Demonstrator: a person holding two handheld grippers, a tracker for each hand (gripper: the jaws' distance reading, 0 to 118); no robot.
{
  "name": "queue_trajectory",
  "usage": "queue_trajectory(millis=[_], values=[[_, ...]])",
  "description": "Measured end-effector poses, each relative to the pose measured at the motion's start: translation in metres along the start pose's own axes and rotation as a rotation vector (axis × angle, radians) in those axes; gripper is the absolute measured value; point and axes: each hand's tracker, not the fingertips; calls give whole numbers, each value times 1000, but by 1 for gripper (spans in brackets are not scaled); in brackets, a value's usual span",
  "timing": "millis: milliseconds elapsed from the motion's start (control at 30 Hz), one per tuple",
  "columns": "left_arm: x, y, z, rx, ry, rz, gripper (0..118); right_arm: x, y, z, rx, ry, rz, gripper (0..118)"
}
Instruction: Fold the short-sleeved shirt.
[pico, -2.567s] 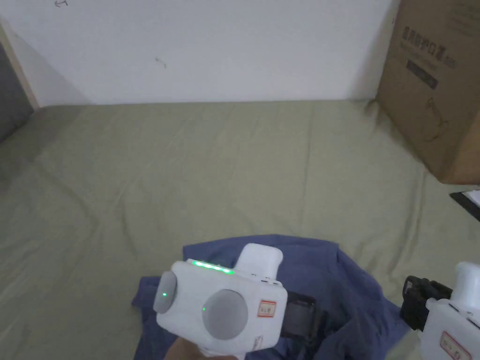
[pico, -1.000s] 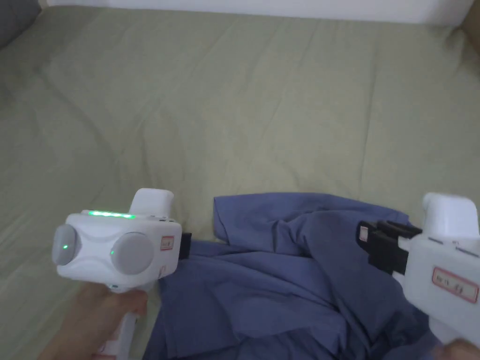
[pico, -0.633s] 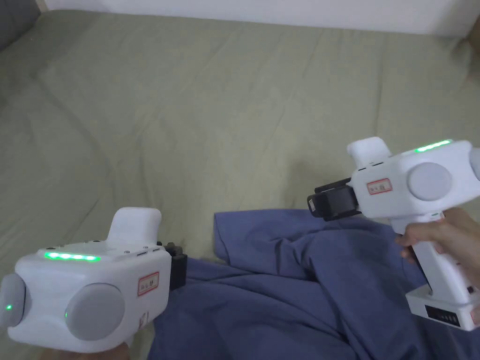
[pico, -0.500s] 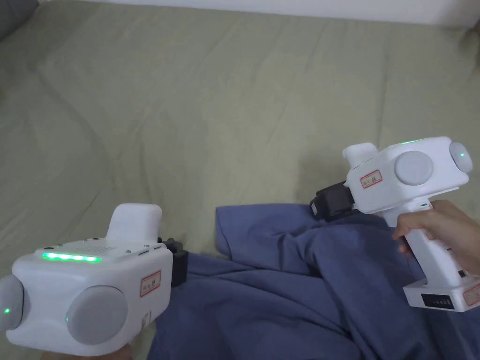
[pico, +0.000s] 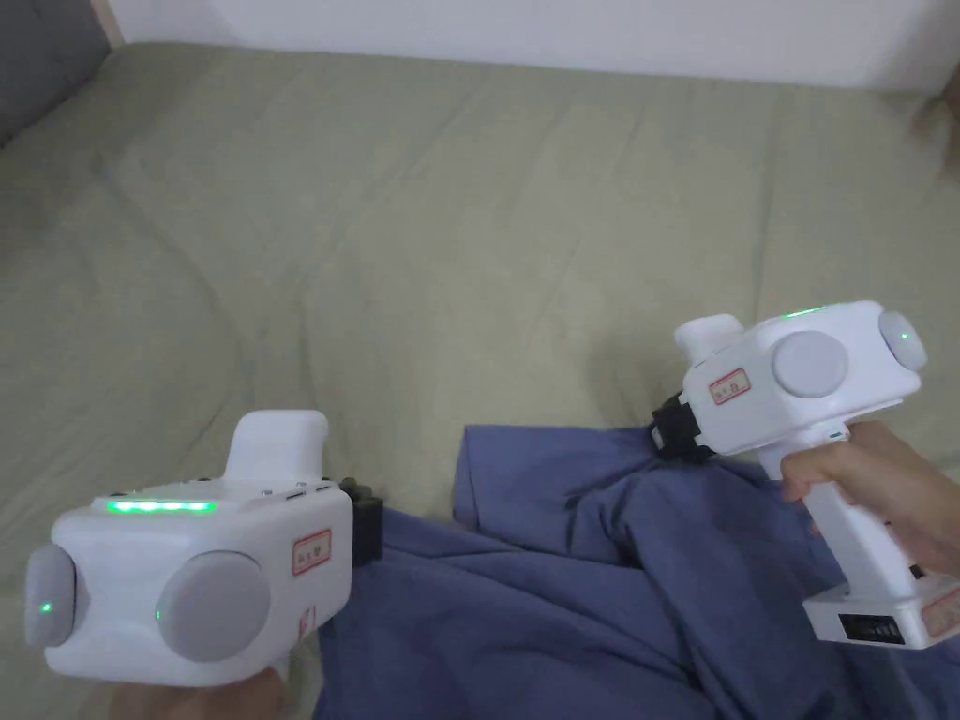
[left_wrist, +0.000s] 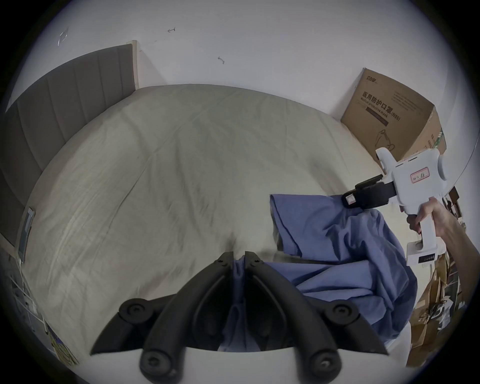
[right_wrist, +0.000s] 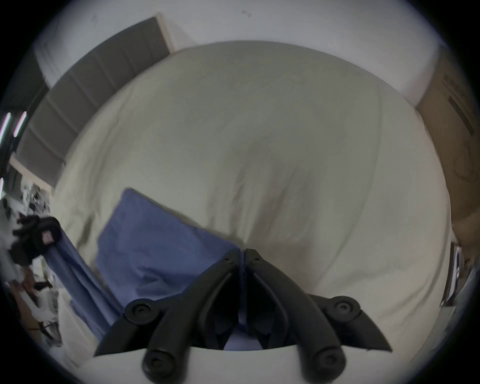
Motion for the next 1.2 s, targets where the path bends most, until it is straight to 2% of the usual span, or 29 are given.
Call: queue_trajectory(millis=[33, 133, 233, 400, 533, 700, 800, 867, 1200], values=[[1, 1, 4, 4, -2, -9, 5, 3, -1, 13, 22, 18, -4, 1], [4, 5, 23, 36, 33, -64, 5, 16, -1, 61, 116, -10, -17, 1], [2, 13, 46, 68, 28, -48, 6, 34, -4, 125, 235, -22, -86, 1], [8, 32, 94, 174, 101, -144, 6, 43, -23, 241, 401, -123, -105, 1], [1, 52, 131, 233, 120, -122, 6, 60, -45, 322, 513, -206, -129, 1], [2, 73, 180, 330, 176, -148, 6, 73, -87, 404, 652, -229, -248, 1], [6, 87, 210, 415, 148, -103, 5, 80, -104, 432, 719, -198, -298, 1], [14, 97, 226, 456, 160, -149, 5, 82, -110, 442, 757, -201, -321, 1], [38, 158, 275, 537, 136, -185, 5, 85, -102, 469, 808, -207, -344, 1]])
